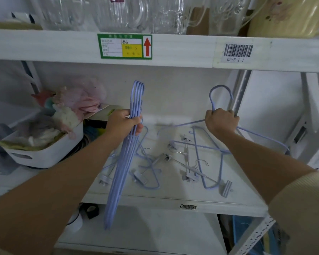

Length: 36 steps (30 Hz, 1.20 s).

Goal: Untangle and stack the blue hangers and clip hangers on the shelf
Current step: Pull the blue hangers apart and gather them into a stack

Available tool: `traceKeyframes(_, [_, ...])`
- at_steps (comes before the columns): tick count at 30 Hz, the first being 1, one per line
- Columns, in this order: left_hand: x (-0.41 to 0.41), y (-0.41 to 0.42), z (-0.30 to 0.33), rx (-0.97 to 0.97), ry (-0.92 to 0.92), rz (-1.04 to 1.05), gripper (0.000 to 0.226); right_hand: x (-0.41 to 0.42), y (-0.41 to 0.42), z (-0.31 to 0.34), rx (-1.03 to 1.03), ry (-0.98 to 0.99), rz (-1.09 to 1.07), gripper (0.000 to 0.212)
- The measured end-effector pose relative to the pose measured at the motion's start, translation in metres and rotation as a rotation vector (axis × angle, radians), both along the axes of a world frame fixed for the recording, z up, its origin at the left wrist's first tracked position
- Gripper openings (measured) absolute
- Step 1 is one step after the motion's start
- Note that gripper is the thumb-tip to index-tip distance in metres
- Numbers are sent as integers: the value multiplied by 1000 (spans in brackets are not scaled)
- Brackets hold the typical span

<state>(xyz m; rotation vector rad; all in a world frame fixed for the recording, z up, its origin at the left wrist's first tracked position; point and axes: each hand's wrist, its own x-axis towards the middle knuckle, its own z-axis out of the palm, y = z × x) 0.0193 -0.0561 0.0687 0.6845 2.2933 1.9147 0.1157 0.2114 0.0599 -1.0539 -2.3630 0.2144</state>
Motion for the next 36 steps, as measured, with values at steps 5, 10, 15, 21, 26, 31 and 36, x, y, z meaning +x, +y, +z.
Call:
traceKeyframes(5, [-5,0,-7,-10,-5,24,7,-1,-9,-8,-169,128,194,13])
traceKeyframes(10, [-6,8,-9,-13,-7,20,11,-20,-11,-10,-151,95,416,37])
traceKeyframes(15, [-7,13,-9,-13,3,-31,18,-22,-39,5,-379,255,378,32])
traceKeyframes(21, [0,20,-11,7,-29,-96,14,-36,-81,13,-640,319,595,33])
traceKeyframes(26, [6,23,-10,-4,-51,-128,18,-45,-119,17,-835,339,759,28])
traceKeyframes(31, [12,22,-9,-20,-50,-139,9,-51,-151,15,-1098,526,787,22])
traceKeyframes(36, [9,18,-12,-53,-40,-111,20,-46,-162,11,-1128,530,809,30])
